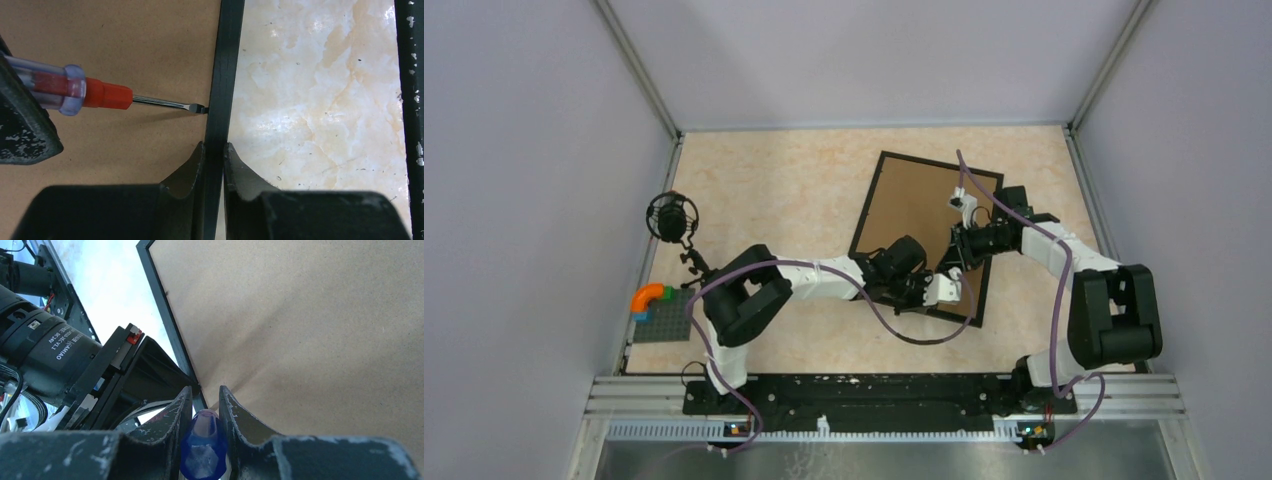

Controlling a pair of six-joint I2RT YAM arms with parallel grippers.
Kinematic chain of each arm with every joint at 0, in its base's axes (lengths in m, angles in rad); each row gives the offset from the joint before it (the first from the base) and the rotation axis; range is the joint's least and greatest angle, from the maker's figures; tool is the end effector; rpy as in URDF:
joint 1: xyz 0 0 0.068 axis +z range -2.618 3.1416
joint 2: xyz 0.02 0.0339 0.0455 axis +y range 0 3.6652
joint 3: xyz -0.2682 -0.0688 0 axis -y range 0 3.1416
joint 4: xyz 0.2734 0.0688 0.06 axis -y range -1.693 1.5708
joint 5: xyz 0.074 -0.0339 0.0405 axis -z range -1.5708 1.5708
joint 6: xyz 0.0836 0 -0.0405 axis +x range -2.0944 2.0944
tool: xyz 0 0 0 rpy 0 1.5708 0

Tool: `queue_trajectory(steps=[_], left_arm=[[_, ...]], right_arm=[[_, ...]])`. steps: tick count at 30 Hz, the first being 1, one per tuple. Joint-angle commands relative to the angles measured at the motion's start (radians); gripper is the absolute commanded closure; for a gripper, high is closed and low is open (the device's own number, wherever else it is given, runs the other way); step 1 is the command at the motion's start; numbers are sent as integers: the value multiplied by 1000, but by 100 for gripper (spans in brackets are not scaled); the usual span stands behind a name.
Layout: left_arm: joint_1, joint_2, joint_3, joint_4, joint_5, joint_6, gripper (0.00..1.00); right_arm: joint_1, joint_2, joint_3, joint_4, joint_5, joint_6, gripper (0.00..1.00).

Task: Take the photo out of the frame
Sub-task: Release the photo frame item from the photo frame.

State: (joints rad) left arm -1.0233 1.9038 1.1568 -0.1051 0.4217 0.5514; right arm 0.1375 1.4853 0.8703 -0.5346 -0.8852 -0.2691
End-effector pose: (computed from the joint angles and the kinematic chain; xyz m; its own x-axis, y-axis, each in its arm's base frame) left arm 0.2040 -0.4003 0.1121 0.1479 0.6757 -0.7222 0.9883 -0.1281 0.0825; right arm 0.2952 0.1062 0.1561 -0.7650 -0.2758 -0.5819 -0.6262 0.5295 0.5723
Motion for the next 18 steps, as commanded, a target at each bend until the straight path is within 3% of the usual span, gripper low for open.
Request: queue_trajectory(steps=[1, 18], left_arm=[[62, 51, 37, 29, -112, -18, 95], [170, 127, 141, 22, -138, -51, 98]], right_arm=[[27, -43, -9, -46, -62, 18, 100], [48, -13, 26, -2, -53, 74, 100]])
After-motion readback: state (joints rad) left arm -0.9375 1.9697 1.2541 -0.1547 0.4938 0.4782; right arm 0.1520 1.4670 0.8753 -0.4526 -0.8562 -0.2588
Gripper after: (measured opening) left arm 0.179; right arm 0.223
